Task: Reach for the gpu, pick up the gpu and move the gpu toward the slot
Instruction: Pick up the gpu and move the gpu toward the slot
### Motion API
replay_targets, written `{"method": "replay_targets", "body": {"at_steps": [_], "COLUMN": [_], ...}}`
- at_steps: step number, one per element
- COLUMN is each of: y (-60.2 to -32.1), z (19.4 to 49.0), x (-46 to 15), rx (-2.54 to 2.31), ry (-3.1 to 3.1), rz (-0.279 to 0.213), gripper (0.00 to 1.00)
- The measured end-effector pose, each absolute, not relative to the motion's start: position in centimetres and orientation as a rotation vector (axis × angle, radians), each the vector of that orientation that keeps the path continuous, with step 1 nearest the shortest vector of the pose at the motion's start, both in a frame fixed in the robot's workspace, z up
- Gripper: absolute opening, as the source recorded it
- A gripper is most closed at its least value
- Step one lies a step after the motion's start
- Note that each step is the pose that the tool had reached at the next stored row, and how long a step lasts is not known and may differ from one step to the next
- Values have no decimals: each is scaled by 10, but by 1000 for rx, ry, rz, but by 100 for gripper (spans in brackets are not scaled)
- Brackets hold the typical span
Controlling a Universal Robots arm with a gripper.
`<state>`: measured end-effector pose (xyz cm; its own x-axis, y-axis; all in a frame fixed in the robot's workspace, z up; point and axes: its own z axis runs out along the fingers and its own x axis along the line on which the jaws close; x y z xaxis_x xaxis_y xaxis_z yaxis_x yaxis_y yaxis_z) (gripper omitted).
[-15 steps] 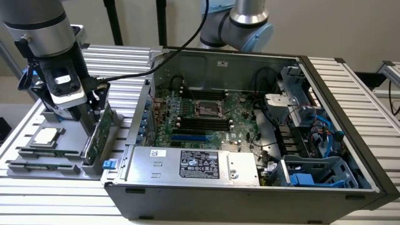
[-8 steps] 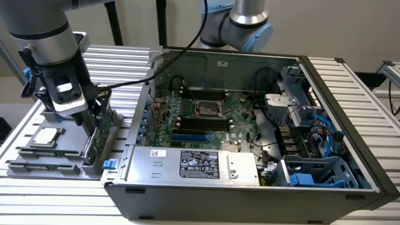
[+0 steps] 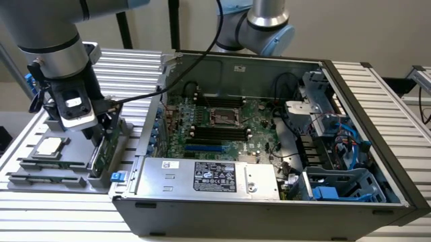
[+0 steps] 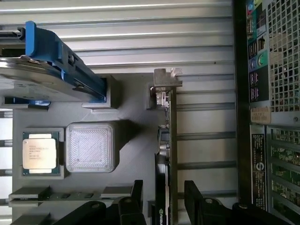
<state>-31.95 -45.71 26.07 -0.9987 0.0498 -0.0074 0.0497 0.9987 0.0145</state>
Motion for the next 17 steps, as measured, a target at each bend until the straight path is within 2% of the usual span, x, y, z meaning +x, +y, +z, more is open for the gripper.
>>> {"method": "replay_targets", "body": {"at_steps": [17], "y": [-455], "z": [244], "x": [-320], "rx": [78], "ry": [3133], "rz": [22], "gripper": [48]}}
